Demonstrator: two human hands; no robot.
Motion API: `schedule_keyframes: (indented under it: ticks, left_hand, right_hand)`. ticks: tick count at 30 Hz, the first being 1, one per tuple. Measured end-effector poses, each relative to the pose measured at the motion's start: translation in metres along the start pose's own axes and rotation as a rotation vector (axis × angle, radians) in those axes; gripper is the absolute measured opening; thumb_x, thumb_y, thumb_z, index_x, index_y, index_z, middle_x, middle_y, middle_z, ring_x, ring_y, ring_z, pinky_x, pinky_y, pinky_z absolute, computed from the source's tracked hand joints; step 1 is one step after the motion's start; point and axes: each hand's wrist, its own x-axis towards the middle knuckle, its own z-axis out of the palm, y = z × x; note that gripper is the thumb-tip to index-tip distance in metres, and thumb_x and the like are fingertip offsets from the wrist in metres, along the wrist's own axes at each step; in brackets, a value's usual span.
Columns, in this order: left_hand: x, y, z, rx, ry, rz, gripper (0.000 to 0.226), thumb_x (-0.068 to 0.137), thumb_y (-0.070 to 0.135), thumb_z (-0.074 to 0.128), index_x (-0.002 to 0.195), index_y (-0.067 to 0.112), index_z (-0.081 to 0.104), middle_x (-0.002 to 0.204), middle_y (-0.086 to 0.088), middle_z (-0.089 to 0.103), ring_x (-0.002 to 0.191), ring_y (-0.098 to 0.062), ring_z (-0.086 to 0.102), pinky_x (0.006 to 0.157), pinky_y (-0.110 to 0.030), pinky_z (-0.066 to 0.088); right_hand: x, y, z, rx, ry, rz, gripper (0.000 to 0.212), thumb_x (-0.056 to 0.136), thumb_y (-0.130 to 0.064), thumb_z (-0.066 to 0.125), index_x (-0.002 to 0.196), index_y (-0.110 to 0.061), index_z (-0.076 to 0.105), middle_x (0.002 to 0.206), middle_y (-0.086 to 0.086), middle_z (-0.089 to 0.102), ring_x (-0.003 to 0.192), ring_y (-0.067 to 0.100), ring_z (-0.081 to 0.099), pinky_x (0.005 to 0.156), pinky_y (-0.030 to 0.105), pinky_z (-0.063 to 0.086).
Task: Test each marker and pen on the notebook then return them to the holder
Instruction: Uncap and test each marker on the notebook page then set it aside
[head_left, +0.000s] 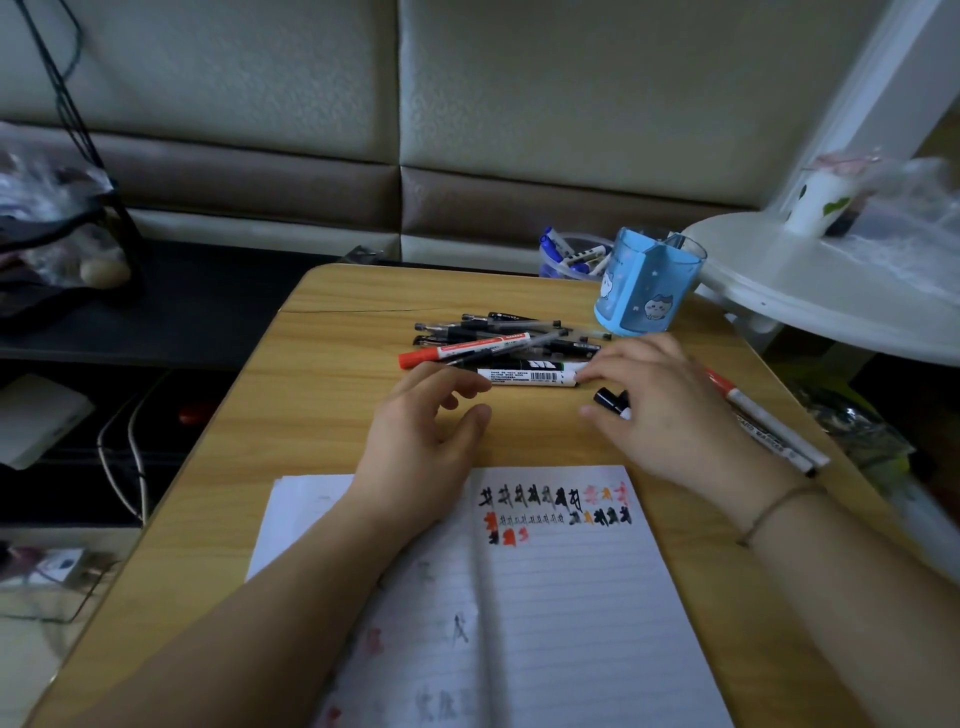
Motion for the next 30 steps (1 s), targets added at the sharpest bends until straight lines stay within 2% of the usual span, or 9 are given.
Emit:
schedule_keyframes:
  ticks: [8, 10, 13, 15, 18, 23, 25, 27, 30]
  left_hand:
    - [0.001, 0.003, -0.002, -0.026, 0.067, -0.028, 0.027, 0.086, 0.011, 0.070, 0.110, 0.020, 0.067, 0.106, 0.011, 0.060, 0.091, -0.005, 0.055, 0.077, -0.005, 0.037]
    - [0.000, 0.003, -0.001, -0.022, 0.076, -0.027, 0.039, 0.085, 0.011, 0.071, 0.121, 0.023, 0.062, 0.106, 0.012, 0.058, 0.093, -0.005, 0.054, 0.078, -0.005, 0.038]
    - [-0.001, 0.003, -0.002, -0.017, 0.072, -0.036, 0.063, 0.082, 0.012, 0.072, 0.140, 0.025, 0.048, 0.116, 0.012, 0.056, 0.101, -0.002, 0.052, 0.085, -0.004, 0.036]
    - [-0.001, 0.003, -0.003, 0.027, 0.060, -0.020, 0.068, 0.082, 0.013, 0.074, 0.142, 0.024, 0.045, 0.126, 0.008, 0.055, 0.113, -0.007, 0.051, 0.097, -0.014, 0.039]
    - [-0.001, 0.002, 0.001, 0.204, 0.047, 0.056, 0.057, 0.081, 0.025, 0.075, 0.134, 0.021, 0.055, 0.131, 0.001, 0.055, 0.122, -0.022, 0.049, 0.102, -0.046, 0.043]
    - [-0.001, 0.008, 0.002, 0.347, 0.049, 0.201, 0.034, 0.091, 0.041, 0.053, 0.112, 0.017, 0.065, 0.109, 0.002, 0.064, 0.103, -0.025, 0.057, 0.086, -0.043, 0.045]
    - [-0.003, 0.014, 0.000, 0.301, 0.000, 0.302, 0.030, 0.097, 0.036, 0.047, 0.106, 0.013, 0.064, 0.098, 0.001, 0.063, 0.090, -0.021, 0.056, 0.076, -0.037, 0.045]
    - [-0.006, 0.025, -0.001, 0.195, -0.102, 0.401, 0.028, 0.099, 0.030, 0.046, 0.106, 0.008, 0.062, 0.092, -0.002, 0.060, 0.079, -0.018, 0.053, 0.069, -0.029, 0.041]
    - [-0.010, 0.038, -0.001, 0.121, -0.212, 0.495, 0.028, 0.100, 0.026, 0.046, 0.105, 0.003, 0.061, 0.086, -0.003, 0.055, 0.074, -0.020, 0.050, 0.068, -0.023, 0.035]
  right_hand:
    - [0.034, -0.015, 0.019, -0.079, -0.026, 0.057, 0.033, 0.083, -0.052, 0.064, 0.110, -0.033, 0.061, 0.122, -0.011, 0.058, 0.116, 0.015, 0.041, 0.094, 0.037, 0.039]
    - [0.035, -0.018, 0.018, -0.068, -0.017, 0.037, 0.028, 0.082, -0.051, 0.066, 0.104, -0.033, 0.061, 0.112, -0.013, 0.060, 0.110, 0.013, 0.042, 0.093, 0.037, 0.038]
    - [0.032, -0.021, 0.014, -0.042, -0.049, 0.002, 0.029, 0.085, -0.044, 0.066, 0.112, -0.036, 0.062, 0.110, -0.015, 0.056, 0.108, 0.012, 0.039, 0.095, 0.034, 0.033]
    - [0.029, -0.018, 0.015, -0.044, -0.048, -0.044, 0.030, 0.087, -0.044, 0.064, 0.116, -0.039, 0.063, 0.116, -0.016, 0.059, 0.116, 0.013, 0.039, 0.096, 0.034, 0.030]
    - [0.019, -0.011, 0.015, 0.032, 0.043, -0.103, 0.023, 0.089, -0.036, 0.064, 0.112, -0.035, 0.067, 0.112, -0.018, 0.063, 0.114, 0.011, 0.042, 0.095, 0.033, 0.030]
    - [-0.015, -0.016, -0.003, 0.491, 0.139, -0.079, 0.013, 0.089, -0.027, 0.061, 0.100, -0.030, 0.068, 0.095, -0.020, 0.063, 0.095, -0.001, 0.055, 0.080, 0.012, 0.045]
    - [-0.030, -0.024, -0.007, 0.906, 0.193, 0.051, 0.012, 0.086, -0.035, 0.064, 0.092, -0.027, 0.070, 0.084, -0.005, 0.068, 0.081, 0.009, 0.063, 0.072, 0.022, 0.053]
    - [-0.045, -0.035, -0.010, 1.314, 0.152, 0.132, 0.035, 0.077, -0.056, 0.067, 0.088, -0.023, 0.071, 0.075, 0.002, 0.065, 0.069, 0.022, 0.062, 0.062, 0.034, 0.054]
    - [-0.059, -0.047, -0.006, 1.434, 0.017, 0.118, 0.053, 0.067, -0.068, 0.071, 0.088, -0.019, 0.068, 0.060, 0.006, 0.056, 0.051, 0.025, 0.055, 0.048, 0.033, 0.045]
